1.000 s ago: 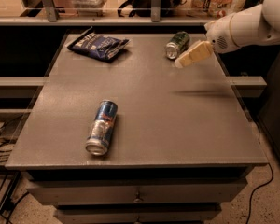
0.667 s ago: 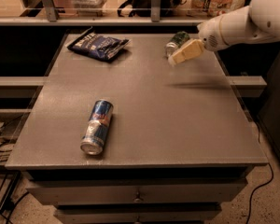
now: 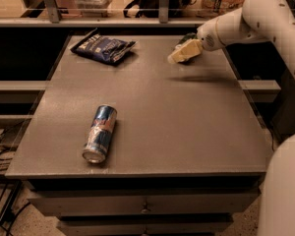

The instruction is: Move green can near redbull can

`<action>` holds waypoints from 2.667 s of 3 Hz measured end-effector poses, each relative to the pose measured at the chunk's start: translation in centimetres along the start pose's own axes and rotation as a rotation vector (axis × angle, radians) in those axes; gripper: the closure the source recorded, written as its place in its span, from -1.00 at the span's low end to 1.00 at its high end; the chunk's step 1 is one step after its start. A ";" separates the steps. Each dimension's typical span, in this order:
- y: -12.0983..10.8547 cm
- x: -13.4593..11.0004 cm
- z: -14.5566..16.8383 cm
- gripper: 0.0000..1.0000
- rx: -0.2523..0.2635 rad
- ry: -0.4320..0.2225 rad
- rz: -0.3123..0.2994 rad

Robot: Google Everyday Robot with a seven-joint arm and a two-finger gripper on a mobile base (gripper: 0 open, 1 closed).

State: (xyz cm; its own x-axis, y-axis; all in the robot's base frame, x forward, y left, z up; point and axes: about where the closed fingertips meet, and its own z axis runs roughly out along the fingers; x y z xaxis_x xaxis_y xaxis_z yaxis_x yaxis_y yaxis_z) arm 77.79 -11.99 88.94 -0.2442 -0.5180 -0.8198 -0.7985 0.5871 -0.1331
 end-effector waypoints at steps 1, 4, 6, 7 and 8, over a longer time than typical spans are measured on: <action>-1.5 0.2 1.5 -1.00 0.009 0.008 0.019; -4.8 1.8 2.5 -0.66 0.038 0.054 0.023; -3.5 3.6 3.0 0.27 -0.032 0.090 0.015; -2.5 2.2 1.2 0.74 -0.035 0.106 -0.035; -0.9 -0.3 -1.7 1.00 -0.022 0.117 -0.118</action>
Offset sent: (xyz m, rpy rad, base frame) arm 0.0633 -0.0251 -0.0005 -0.0274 -0.0150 -0.0788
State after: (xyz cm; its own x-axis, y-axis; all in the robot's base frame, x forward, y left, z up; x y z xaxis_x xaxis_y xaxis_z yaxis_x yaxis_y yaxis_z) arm 77.61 -13.46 90.25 -0.2098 -0.6524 -0.7283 -0.8370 0.5048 -0.2110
